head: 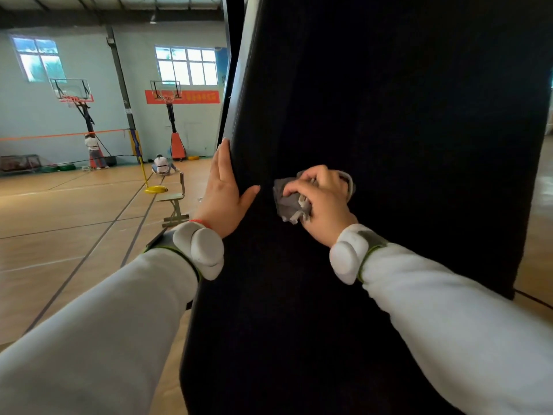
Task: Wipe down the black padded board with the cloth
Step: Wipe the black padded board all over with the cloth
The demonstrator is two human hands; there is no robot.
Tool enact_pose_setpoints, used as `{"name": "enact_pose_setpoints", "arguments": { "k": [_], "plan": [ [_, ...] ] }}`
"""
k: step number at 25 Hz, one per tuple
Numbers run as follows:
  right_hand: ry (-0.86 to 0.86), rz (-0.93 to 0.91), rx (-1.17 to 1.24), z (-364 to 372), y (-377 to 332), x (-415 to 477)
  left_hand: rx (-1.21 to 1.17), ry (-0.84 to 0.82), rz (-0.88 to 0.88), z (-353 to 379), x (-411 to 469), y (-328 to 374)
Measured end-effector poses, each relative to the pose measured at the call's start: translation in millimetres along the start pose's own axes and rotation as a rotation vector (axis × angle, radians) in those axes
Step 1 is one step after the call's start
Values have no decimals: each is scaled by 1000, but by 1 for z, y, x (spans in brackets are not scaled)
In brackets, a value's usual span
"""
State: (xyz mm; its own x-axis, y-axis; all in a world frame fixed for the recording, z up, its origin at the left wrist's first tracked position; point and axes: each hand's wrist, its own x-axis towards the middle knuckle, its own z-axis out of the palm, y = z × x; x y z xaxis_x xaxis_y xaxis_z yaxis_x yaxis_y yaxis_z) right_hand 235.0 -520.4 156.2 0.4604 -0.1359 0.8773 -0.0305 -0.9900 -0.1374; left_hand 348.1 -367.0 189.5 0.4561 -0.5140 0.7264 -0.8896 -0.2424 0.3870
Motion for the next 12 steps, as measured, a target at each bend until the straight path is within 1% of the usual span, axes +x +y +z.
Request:
{"name": "enact_pose_setpoints", "arguments": {
  "k": [3,4,5,6,7,8,10,12],
  "plan": [
    [-208,-126,-31,8,5,-43,8,-24,-34,-1,-8,0],
    [-216,-119,2,2,7,-37,9,-33,-60,-1,-11,0],
    [-156,-67,58,-5,8,-22,10,-44,-78,-2,-12,0],
    [-45,6,106,-14,7,-3,10,-52,-85,-3,-13,0],
    [78,73,124,-23,5,19,7,-56,-87,-3,-13,0],
    [164,132,109,-31,2,39,4,-57,-87,-3,-13,0],
    [210,223,51,-30,-1,59,4,-61,-88,-3,-12,-1],
    [214,211,4,-16,-6,51,2,-61,-83,-2,-14,-1]
  ]
}}
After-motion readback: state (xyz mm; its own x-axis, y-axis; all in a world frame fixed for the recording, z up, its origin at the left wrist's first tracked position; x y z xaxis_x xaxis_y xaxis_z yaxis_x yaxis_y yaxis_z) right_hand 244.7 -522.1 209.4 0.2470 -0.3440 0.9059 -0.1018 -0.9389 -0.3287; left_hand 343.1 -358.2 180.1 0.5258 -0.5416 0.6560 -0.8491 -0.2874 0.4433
